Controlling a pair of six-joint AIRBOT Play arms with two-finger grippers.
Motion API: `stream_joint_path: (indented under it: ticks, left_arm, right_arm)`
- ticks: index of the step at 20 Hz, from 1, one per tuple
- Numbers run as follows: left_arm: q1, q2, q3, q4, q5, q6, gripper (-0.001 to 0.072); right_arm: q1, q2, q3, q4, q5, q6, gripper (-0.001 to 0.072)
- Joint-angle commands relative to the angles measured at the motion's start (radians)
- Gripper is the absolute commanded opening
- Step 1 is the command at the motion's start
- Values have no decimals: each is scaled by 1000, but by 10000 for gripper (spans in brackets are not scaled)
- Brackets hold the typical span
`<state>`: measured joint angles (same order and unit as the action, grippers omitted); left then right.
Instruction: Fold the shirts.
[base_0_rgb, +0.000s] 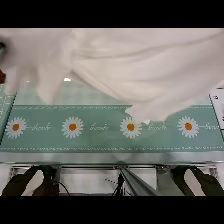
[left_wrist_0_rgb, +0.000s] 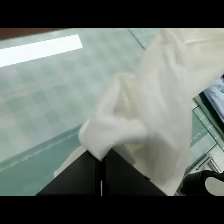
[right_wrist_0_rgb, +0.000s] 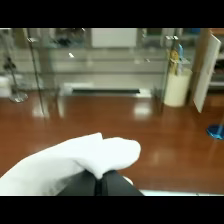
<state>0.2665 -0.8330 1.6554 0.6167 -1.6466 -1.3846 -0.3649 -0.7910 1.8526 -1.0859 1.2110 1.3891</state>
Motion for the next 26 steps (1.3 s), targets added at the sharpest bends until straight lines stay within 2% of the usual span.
stream_joint_path:
  ticks: [1,4,7,10,13,18,21,25,26]
  left_arm:
    - [1,17,-127,57,-64,-42,24]
    - [-23,16,-354,57,-42,-28,24]
    - [-89,16,-602,58,64,25,24]
    - [-121,14,-821,58,208,81,24]
    - [-121,8,-972,165,338,106,24]
    - [-121,-18,-1090,426,497,105,25]
    - [-122,-52,-1108,438,563,105,25]
    - [-121,-111,-1108,436,639,78,25]
    - [-121,-118,-1107,422,649,80,41]
  right_arm:
    - [1,-72,35,-43,200,-26,26]
    - [1,-214,35,35,282,-27,27]
    - [2,-388,35,117,353,-33,27]
    - [98,-554,35,3,367,-43,27]
    - [251,-721,35,-135,322,-47,27]
    - [382,-941,35,-188,177,-44,28]
    - [415,-1022,35,-188,122,-3,28]
    - [424,-1064,35,-186,129,26,30]
    - [424,-1063,35,-171,135,17,65]
